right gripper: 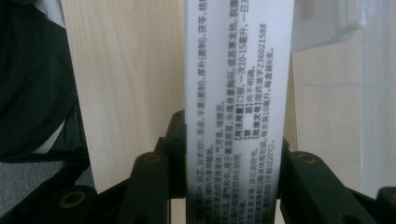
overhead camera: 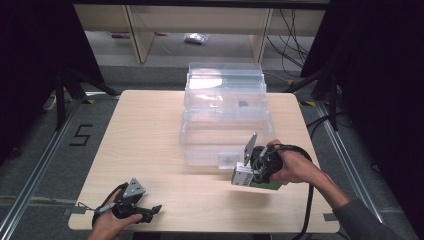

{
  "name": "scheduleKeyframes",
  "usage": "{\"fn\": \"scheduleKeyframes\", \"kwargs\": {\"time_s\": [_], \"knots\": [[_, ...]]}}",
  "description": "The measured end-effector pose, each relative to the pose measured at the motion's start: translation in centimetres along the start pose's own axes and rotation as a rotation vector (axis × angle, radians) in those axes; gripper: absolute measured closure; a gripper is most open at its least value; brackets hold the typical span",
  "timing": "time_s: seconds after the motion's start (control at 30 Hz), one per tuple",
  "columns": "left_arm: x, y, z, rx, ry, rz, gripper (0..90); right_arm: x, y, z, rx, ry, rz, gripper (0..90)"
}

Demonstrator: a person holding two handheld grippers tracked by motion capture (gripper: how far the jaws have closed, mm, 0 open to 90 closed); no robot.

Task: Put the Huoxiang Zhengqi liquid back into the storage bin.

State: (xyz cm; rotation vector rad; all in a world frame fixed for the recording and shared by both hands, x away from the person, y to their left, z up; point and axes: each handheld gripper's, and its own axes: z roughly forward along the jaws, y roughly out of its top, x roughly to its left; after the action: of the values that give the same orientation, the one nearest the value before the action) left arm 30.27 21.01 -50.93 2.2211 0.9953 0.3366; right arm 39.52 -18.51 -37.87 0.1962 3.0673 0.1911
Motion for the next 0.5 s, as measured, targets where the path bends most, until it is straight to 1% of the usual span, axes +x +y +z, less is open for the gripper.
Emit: {"fn": "scheduleKeyframes", "kwargs": {"time_s": [0.03, 0.07, 0.1, 0.13, 0.17, 0.2, 0.23, 0.27, 0.3, 0.33, 0.37, 0.4, 0.43, 0.47, 0.5], "knots": [[0.0, 0.0, 0.0, 0.0, 0.0, 0.0, 15.1, -0.1, 0.0, -0.2, -0.006, 0.002, -0.008, 64.7], [0.0, 0.0, 0.0, 0.0, 0.001, -0.001, 15.1, 0.0, 0.1, -0.4, -0.003, 0.009, 0.008, 64.7], [0.0, 0.0, 0.0, 0.001, 0.001, 0.0, 15.1, -0.1, 0.1, -0.6, -0.005, 0.004, -0.008, 64.7], [0.0, 0.0, 0.0, 0.001, 0.0, 0.0, 15.1, 0.0, 0.1, -0.7, -0.004, 0.016, 0.018, 64.7], [0.0, 0.0, 0.0, 0.002, -0.002, 0.0, 15.1, -0.2, 0.2, -0.8, -0.013, 0.015, -0.009, 64.7], [0.0, 0.0, 0.1, -0.001, 0.003, -0.003, 15.1, -0.1, 0.1, -1.0, -0.003, 0.017, 0.027, 64.7], [-0.1, 0.0, 0.1, -0.009, 0.006, -0.011, 15.1, -0.4, 0.2, -1.0, -0.013, 0.015, -0.027, 64.7], [-0.1, 0.0, 0.1, -0.009, 0.006, -0.011, 15.1, -0.4, 0.3, -1.1, -0.005, 0.02, -0.021, 64.7], [0.0, 0.0, 0.0, 0.002, 0.0, 0.003, 15.1, -0.4, 0.3, -1.2, 0.006, 0.023, -0.009, 64.7], [0.0, 0.0, 0.0, 0.001, 0.0, 0.0, 15.1, -0.4, 0.3, -1.4, 0.005, 0.027, -0.007, 64.7], [0.1, 0.0, 0.0, 0.003, 0.003, 0.003, 15.1, -0.5, 0.3, -1.5, 0.006, 0.035, -0.018, 64.7], [0.0, 0.0, 0.1, -0.005, 0.007, -0.008, 15.1, -0.5, 0.3, -1.6, 0.001, 0.031, -0.021, 64.7], [0.0, 0.0, 0.0, -0.003, 0.0, -0.004, 15.1, -0.5, 0.3, -1.8, 0.0, 0.026, -0.012, 64.7], [0.0, 0.0, 0.0, 0.0, -0.001, -0.001, 15.1, -0.8, 0.4, -1.9, -0.009, 0.028, -0.042, 64.7], [0.0, 0.0, 0.0, 0.001, -0.002, 0.0, 15.1, -0.9, 0.4, -2.2, -0.012, 0.026, -0.046, 64.7]]}}
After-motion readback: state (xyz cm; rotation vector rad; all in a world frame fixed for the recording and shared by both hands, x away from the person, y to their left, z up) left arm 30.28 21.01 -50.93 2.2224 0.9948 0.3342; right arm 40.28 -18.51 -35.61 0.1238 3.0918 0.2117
